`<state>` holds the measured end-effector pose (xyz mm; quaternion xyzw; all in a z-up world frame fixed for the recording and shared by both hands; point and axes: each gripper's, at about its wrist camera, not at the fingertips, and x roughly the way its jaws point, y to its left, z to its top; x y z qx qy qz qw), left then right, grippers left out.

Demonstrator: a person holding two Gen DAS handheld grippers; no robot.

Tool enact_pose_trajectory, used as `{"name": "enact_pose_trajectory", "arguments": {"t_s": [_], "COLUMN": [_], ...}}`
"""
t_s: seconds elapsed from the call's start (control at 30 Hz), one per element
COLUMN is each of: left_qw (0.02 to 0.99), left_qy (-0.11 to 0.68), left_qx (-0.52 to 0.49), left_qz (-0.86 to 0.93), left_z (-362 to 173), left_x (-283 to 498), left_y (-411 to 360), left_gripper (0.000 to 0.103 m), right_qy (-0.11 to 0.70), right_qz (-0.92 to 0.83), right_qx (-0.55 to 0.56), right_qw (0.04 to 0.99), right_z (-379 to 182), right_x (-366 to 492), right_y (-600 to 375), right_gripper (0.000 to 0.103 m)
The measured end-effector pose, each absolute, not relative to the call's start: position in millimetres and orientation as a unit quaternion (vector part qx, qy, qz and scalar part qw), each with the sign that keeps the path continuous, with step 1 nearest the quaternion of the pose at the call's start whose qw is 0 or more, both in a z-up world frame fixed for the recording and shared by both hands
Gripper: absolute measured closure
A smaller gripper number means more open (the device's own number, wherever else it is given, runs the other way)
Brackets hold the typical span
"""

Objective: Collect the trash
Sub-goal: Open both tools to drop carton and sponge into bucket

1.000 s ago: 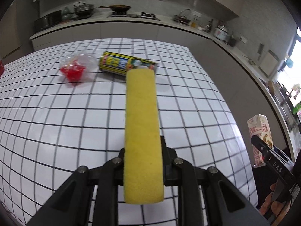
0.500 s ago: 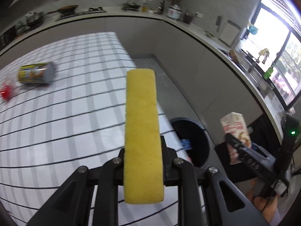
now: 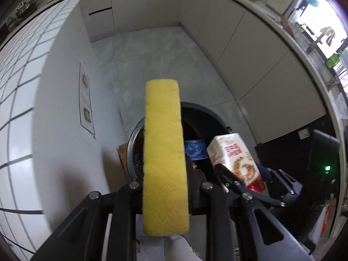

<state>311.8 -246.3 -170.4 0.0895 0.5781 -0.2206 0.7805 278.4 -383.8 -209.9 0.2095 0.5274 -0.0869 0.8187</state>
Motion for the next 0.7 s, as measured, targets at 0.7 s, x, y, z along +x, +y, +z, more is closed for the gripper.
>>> {"name": "enact_pose_trajectory", "arguments": {"t_s": [0.7], "left_qw": [0.84], "left_qy": [0.504], "left_qx": [0.017], "left_qz": [-0.202], "left_z": [-48.5], "left_x": [306.5], "left_y": [-101.6], "left_gripper": [0.036], "right_qy": [0.426], "right_qz": [-0.104], "right_qx": [0.2], "right_qw": [0.876], "right_z": [-98.2], "right_x": [268.6], "right_y": [-329.8], "right_gripper": [0.028]}}
